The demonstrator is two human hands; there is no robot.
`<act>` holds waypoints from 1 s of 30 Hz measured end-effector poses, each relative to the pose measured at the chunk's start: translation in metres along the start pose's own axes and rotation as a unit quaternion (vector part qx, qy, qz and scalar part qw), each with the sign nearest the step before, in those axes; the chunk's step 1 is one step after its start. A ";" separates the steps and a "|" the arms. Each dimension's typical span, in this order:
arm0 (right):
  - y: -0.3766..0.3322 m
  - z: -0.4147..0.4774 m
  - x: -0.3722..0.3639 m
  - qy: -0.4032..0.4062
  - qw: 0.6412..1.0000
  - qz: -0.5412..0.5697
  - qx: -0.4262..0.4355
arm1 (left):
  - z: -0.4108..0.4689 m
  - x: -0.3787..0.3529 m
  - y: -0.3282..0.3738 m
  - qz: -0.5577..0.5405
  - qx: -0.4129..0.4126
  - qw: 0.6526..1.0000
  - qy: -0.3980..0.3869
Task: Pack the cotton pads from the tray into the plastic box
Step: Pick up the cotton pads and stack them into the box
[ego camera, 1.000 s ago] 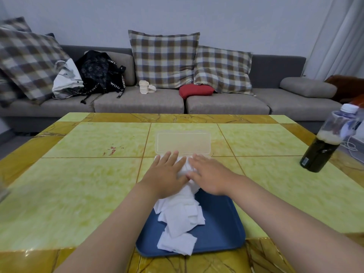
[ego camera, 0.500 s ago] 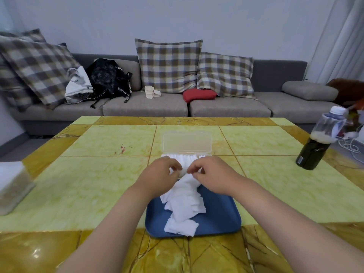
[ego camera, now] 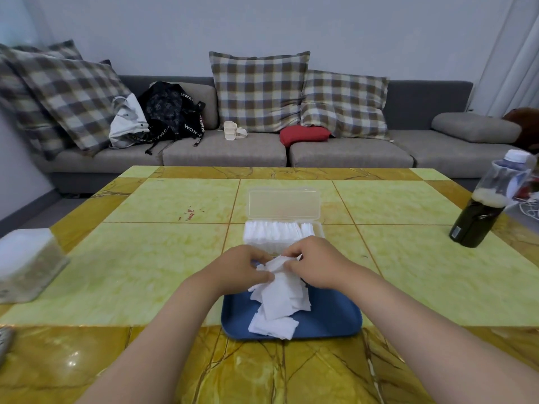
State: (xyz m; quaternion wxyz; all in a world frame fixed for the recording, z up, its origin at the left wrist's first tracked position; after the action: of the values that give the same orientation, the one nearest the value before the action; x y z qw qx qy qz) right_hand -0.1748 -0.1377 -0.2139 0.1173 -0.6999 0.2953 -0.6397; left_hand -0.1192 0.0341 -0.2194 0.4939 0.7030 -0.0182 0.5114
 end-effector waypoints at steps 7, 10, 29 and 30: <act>0.000 0.003 0.022 0.028 0.969 0.240 -0.056 | 0.008 0.004 0.007 -0.203 0.002 0.970 0.132; -0.004 -0.001 0.026 -0.009 0.954 0.293 -0.062 | 0.010 0.004 0.016 -0.302 0.007 0.939 0.164; -0.002 -0.016 0.038 -0.030 0.938 0.335 -0.088 | 0.007 -0.006 0.031 -0.484 0.054 0.865 0.121; -0.003 -0.016 0.038 -0.025 0.937 0.337 -0.088 | 0.007 -0.005 0.030 -0.465 0.052 0.875 0.129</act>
State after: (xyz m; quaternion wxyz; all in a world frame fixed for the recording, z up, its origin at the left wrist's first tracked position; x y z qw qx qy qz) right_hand -0.1889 -0.1528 -0.1787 0.2709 -0.5830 0.5659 -0.5162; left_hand -0.1324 0.0109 -0.2027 0.6354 0.5831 0.4007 0.3091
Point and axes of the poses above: each hand's wrist, its own z-axis towards the middle knuckle, its own x-axis out of the back of the hand, y = z × x, the point moved 3 cm from there along z, towards the middle knuckle, and after that the axes turned 11 degrees about -x, right-handed, at the moved point
